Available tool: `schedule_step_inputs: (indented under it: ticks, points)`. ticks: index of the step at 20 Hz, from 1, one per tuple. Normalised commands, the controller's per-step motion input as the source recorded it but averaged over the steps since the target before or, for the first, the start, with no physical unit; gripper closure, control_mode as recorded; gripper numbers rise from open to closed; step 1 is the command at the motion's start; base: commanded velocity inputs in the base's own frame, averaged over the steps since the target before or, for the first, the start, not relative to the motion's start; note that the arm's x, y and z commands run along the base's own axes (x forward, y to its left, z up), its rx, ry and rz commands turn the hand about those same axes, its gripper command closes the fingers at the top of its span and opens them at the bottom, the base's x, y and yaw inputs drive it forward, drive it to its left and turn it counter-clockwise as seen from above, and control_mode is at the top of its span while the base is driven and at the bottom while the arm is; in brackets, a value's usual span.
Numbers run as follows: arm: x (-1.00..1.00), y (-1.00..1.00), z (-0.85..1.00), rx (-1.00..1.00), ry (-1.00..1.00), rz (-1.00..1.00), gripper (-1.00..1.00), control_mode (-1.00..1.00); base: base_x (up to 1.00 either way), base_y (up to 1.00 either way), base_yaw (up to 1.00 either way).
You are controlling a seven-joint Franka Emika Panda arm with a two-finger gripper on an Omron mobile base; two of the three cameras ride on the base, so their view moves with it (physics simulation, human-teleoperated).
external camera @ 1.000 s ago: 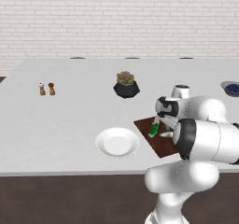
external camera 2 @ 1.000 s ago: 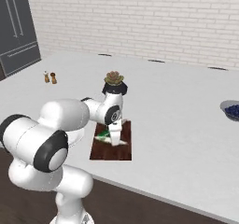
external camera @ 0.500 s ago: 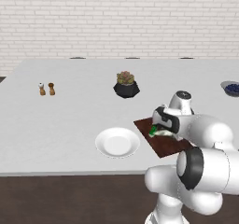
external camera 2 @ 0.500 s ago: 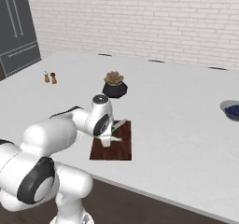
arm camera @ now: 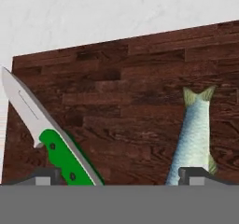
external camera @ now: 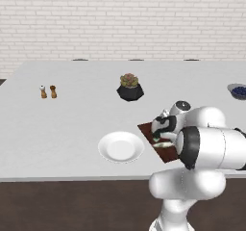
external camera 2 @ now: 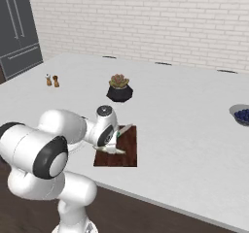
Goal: Pick up the knife from the drawer and place it on the cutting board. Then place the meat from the plate to the cutting board.
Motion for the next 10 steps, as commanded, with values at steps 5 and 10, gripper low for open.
schedule_step_inputs:
  ticks: [5, 10]
  points:
    - [-0.72, -0.23, 0.95, 0.0, -0.35, 0.0, -1.0, -1.0, 0.0, 0.0, 0.0]
    - [-0.5, -0.06, 1.0, 0.01, -0.13, -0.02, -1.0, -1.0, 0.0, 0.0, 0.0]
